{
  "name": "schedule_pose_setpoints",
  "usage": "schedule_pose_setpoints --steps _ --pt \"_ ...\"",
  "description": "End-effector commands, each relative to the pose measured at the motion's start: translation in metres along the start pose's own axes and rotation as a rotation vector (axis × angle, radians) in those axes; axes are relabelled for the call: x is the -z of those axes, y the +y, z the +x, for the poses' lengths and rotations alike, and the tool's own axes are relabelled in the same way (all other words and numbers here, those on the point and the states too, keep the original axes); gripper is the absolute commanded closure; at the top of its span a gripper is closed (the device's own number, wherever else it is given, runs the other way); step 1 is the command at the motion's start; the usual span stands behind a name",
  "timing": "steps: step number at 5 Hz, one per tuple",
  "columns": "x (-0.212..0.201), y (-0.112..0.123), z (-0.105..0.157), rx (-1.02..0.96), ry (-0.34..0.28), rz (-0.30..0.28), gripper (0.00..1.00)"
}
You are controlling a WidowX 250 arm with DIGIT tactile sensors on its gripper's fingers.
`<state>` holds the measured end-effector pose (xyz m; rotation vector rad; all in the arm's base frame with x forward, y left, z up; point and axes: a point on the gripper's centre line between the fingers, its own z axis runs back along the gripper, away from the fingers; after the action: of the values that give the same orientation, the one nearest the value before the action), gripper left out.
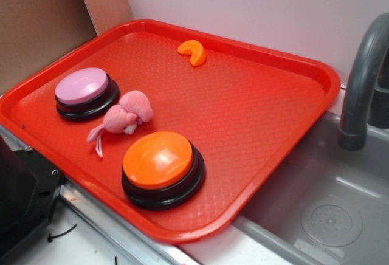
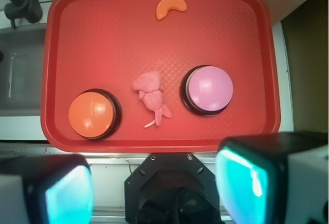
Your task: Push the pink button.
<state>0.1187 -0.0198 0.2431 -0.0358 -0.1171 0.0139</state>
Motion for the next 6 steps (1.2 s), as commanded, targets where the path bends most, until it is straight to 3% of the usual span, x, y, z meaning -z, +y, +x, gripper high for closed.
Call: schedule_pose_setpoints --steps 1,2,3,4,5,6 --pt "0.000 0.000 0.000 0.000 0.000 0.000 0.00" --pt "0.045 0.026 0.022 -0.089 0.039 0.074 0.00" --pt "0.093 0.048 0.052 -0.195 0.040 0.098 0.00" --pt "0.135 0.057 0.062 -0.184 0.023 0.064 0.00" --pt "0.164 0.078 0.051 -0.172 0.096 0.074 0.00" --pt "0.180 0.097 0.045 -0.168 0.095 0.094 0.00"
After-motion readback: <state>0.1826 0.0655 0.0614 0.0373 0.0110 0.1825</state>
